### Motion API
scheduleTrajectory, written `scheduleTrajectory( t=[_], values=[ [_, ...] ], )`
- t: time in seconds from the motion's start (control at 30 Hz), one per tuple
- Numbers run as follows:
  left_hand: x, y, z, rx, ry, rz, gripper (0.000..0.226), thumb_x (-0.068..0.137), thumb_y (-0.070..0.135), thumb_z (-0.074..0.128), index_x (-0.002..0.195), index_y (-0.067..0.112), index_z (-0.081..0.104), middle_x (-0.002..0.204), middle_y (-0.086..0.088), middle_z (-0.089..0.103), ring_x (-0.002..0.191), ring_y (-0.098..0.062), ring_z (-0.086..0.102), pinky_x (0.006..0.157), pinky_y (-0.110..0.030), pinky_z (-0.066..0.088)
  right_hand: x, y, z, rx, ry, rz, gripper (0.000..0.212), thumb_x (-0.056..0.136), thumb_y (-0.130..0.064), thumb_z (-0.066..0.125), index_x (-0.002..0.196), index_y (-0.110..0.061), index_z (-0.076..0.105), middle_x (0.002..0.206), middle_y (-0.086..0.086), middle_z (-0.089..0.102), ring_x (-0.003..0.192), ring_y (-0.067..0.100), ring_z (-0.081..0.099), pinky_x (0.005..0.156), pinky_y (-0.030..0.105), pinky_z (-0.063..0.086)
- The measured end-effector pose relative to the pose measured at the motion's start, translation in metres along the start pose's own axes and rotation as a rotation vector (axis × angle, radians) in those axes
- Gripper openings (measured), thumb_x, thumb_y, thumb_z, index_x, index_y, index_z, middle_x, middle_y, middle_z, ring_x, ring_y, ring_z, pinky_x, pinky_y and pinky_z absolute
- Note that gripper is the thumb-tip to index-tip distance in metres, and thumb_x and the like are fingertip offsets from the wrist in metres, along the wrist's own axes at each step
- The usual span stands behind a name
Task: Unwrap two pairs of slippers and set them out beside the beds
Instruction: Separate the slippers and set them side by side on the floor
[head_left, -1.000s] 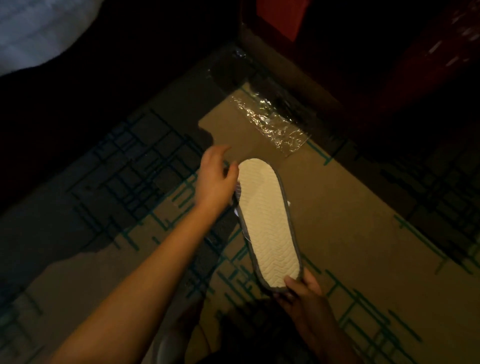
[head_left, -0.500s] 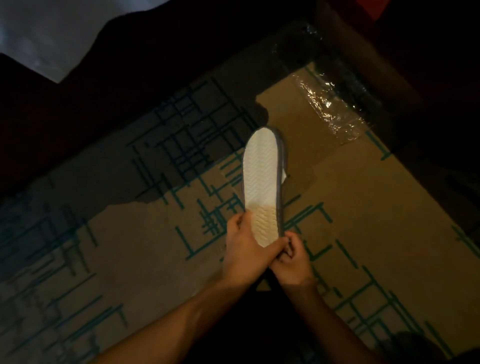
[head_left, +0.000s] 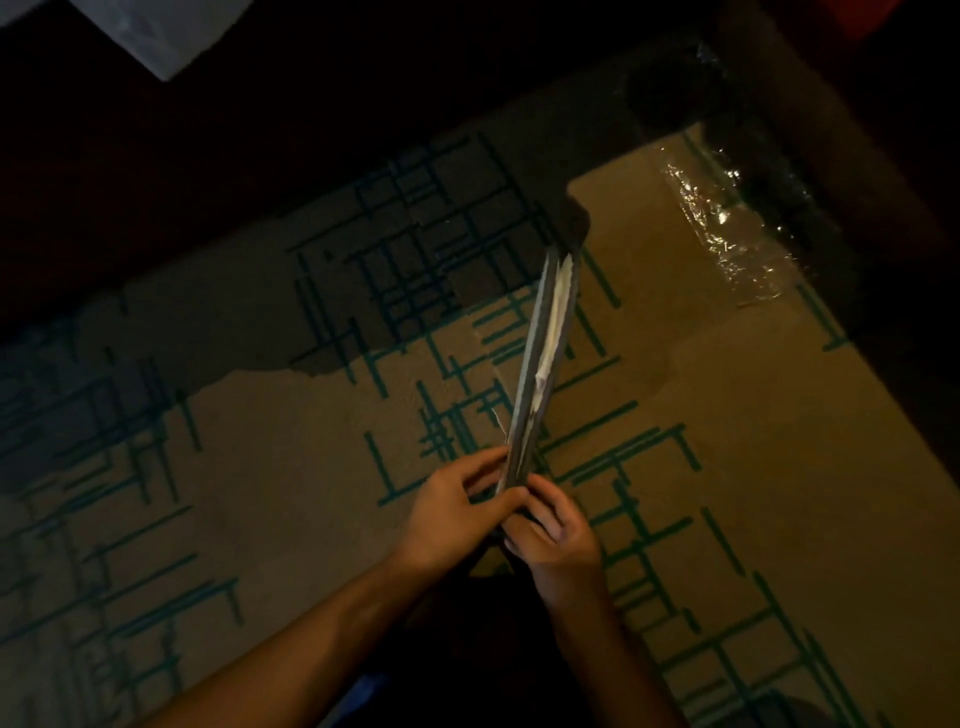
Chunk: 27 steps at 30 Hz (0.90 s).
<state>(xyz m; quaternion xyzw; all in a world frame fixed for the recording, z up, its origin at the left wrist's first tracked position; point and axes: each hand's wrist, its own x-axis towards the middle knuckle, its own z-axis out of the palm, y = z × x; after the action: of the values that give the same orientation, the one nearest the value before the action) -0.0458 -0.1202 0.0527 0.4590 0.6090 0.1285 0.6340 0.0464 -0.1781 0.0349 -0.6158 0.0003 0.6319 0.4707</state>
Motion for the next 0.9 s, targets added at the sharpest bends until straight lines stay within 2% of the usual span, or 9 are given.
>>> scheduleTrajectory(
  t=[0.13,0.27,0.33,0.4,0.47,0.6,0.77,0.83,0.9],
  values=[
    [0.001,0.002,0.001,-0.139,0.003,-0.014,0.044,0.078,-0.011,0.059,0.112,0.016,0.053,0.103,0.002,0.062,0.072,0.012,0.065,0.064,-0.005,0.049,0.003,-0.011,-0.008,-0.012,-0.041,-0.001,0.035,0.074,0.01,0.062,0.1,-0.013,0.056,0.06,-0.012,0.073,0.056,-0.002,0.067,0.052,0.012,0.053],
    [0.008,0.003,0.003,-0.225,0.013,-0.045,0.039,0.081,-0.007,0.058,0.117,0.008,0.056,0.099,-0.001,0.064,0.062,0.01,0.065,0.056,-0.005,0.048,0.006,-0.026,-0.016,-0.119,-0.009,0.023,0.032,0.086,0.013,0.049,0.104,-0.012,0.054,0.06,-0.011,0.073,0.054,0.0,0.066,0.048,0.013,0.051],
    [0.013,0.004,0.002,-0.289,0.042,-0.106,0.027,0.085,-0.001,0.056,0.111,0.004,0.061,0.087,-0.004,0.069,0.057,0.003,0.066,0.051,-0.009,0.05,0.008,-0.035,-0.025,-0.134,0.108,0.019,0.028,0.089,0.005,0.048,0.111,-0.009,0.056,0.081,0.001,0.074,0.064,0.006,0.066,0.047,0.014,0.052],
    [0.02,0.002,0.0,-0.321,0.083,-0.167,0.021,0.087,0.003,0.055,0.105,0.001,0.065,0.077,-0.001,0.071,0.059,-0.004,0.067,0.052,-0.016,0.054,0.01,-0.044,-0.038,-0.118,0.26,0.011,0.033,0.09,0.002,0.044,0.121,-0.004,0.054,0.105,0.015,0.065,0.082,0.018,0.062,0.048,0.014,0.054],
    [0.027,0.0,0.0,-0.252,0.107,-0.213,0.017,0.088,0.007,0.055,0.1,0.002,0.066,0.076,-0.002,0.068,0.061,-0.007,0.065,0.052,-0.016,0.055,0.009,-0.053,-0.051,-0.094,0.362,-0.006,0.038,0.091,0.0,0.044,0.128,-0.003,0.049,0.112,0.015,0.059,0.093,0.023,0.058,0.051,0.016,0.055],
    [0.033,-0.001,0.008,-0.081,0.019,-0.279,0.016,0.088,0.01,0.055,0.074,0.012,0.062,0.071,-0.003,0.059,0.064,-0.009,0.058,0.049,-0.012,0.052,0.001,-0.076,-0.057,-0.062,0.421,-0.087,0.038,0.093,-0.003,0.045,0.13,-0.009,0.048,0.095,0.004,0.062,0.08,0.015,0.058,0.054,0.02,0.055],
    [0.027,0.003,0.013,-0.194,-0.036,-0.302,0.019,0.093,0.028,0.047,0.084,0.022,0.063,0.084,-0.004,0.065,0.075,-0.014,0.063,0.062,-0.024,0.053,-0.006,-0.083,-0.048,0.058,0.326,-0.087,0.038,0.093,-0.003,0.045,0.129,-0.011,0.049,0.11,0.012,0.063,0.084,0.021,0.062,0.048,0.015,0.054],
    [0.024,0.003,0.01,-0.377,-0.052,-0.306,0.03,0.092,0.042,0.041,0.093,0.025,0.065,0.083,0.001,0.07,0.078,-0.016,0.066,0.067,-0.029,0.051,-0.008,-0.075,-0.038,0.022,0.252,-0.061,0.035,0.093,-0.003,0.044,0.126,-0.009,0.052,0.107,0.013,0.065,0.08,0.021,0.062,0.047,0.016,0.053],
    [0.019,0.002,0.009,-0.477,-0.051,-0.26,0.027,0.09,0.039,0.046,0.097,0.021,0.064,0.078,0.005,0.072,0.071,-0.011,0.067,0.065,-0.027,0.051,-0.01,-0.065,-0.025,-0.018,0.175,-0.017,0.031,0.093,-0.001,0.043,0.122,-0.007,0.053,0.098,0.01,0.066,0.076,0.02,0.062,0.045,0.016,0.052]
  ],
)
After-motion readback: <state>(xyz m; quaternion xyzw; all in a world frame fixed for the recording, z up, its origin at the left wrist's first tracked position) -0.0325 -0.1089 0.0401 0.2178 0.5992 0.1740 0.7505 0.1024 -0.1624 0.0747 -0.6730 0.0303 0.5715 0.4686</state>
